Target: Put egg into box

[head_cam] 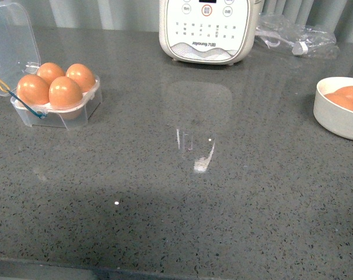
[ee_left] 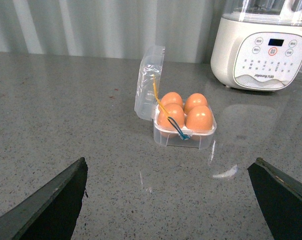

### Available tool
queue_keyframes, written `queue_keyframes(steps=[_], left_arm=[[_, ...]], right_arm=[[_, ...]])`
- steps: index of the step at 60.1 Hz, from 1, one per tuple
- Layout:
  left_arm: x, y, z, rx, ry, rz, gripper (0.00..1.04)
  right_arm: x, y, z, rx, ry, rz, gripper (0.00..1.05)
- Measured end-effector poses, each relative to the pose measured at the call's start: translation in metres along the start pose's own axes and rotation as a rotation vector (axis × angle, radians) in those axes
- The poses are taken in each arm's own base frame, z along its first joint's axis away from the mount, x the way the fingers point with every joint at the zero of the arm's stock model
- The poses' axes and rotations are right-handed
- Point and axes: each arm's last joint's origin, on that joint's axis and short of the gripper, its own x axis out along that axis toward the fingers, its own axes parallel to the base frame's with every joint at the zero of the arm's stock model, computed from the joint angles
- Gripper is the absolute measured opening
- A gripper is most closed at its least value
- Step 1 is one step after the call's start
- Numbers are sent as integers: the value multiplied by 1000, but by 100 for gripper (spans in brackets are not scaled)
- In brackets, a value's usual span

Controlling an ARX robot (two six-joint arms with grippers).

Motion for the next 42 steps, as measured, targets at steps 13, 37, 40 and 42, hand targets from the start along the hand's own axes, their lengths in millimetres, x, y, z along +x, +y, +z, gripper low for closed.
queue_keyframes(steps=[13, 37, 40, 42], left_arm=[[0, 0, 0, 0, 0, 0, 98], [0, 0, 0, 0, 0, 0, 98], [0, 0, 0, 0, 0, 0, 98], [0, 0, 0, 0, 0, 0, 98]], right_arm=[[0, 0, 0, 0, 0, 0, 82], [0, 0, 0, 3, 0, 0, 97], [0, 0, 0, 3, 0, 0, 97], [0, 0, 0, 3, 0, 0, 97]])
